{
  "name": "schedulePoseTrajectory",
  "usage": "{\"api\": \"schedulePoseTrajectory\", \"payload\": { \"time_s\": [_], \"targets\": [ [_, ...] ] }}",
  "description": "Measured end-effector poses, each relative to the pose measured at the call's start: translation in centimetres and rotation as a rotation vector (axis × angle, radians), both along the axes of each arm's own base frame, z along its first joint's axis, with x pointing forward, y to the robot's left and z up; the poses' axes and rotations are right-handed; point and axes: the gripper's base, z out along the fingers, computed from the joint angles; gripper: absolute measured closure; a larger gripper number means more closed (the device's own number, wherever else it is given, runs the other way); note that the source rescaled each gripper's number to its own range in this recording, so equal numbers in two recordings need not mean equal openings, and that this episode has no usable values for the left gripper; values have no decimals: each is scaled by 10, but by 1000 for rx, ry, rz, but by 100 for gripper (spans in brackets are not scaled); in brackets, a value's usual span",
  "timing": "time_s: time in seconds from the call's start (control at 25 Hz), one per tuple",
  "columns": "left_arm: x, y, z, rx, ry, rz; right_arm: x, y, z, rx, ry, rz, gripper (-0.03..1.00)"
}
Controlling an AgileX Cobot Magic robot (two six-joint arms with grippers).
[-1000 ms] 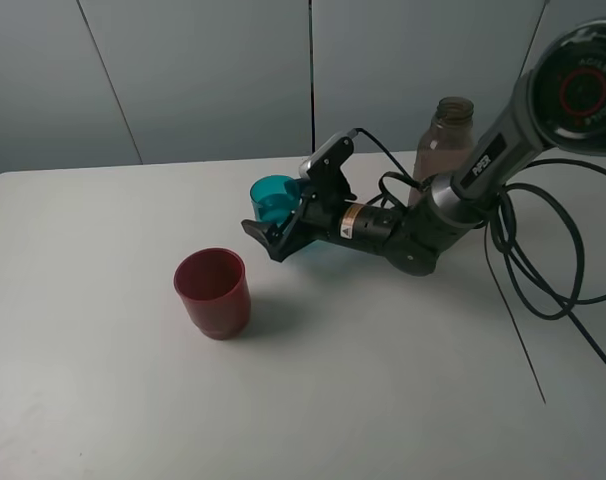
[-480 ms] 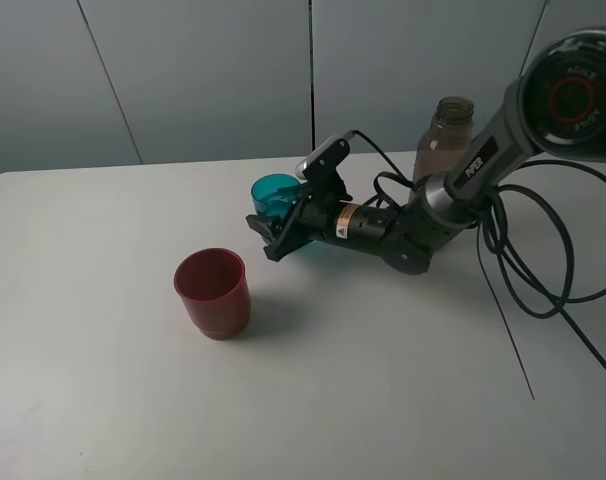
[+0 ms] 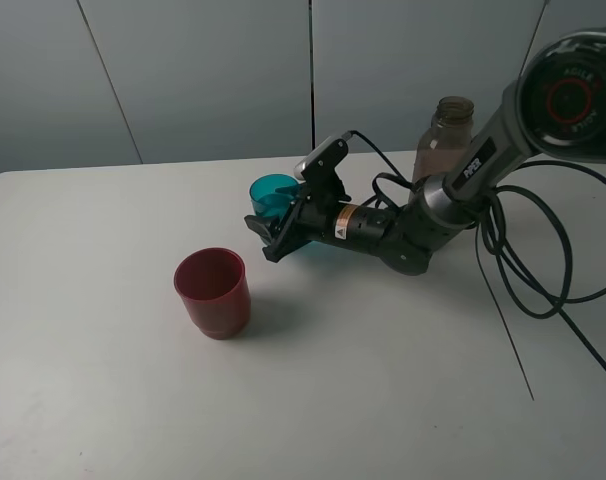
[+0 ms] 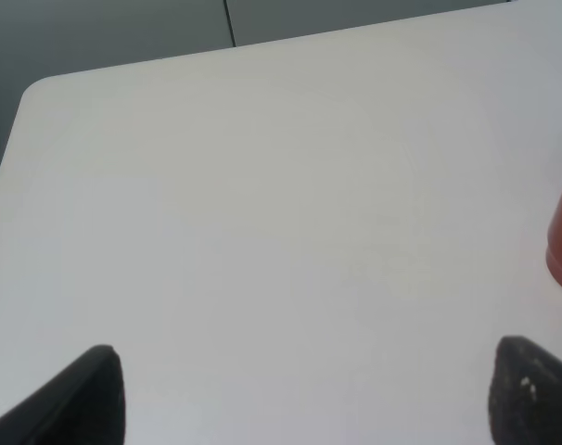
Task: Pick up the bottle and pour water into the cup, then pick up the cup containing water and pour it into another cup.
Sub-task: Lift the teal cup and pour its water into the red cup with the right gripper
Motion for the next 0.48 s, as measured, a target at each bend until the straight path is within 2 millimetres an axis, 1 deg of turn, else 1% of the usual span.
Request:
{"api": "schedulePoseTrajectory", "payload": {
  "time_s": [0.48],
  "targets": [
    [0, 0, 0, 0, 0, 0, 0, 0, 0, 5, -5, 2, 91]
  ]
}}
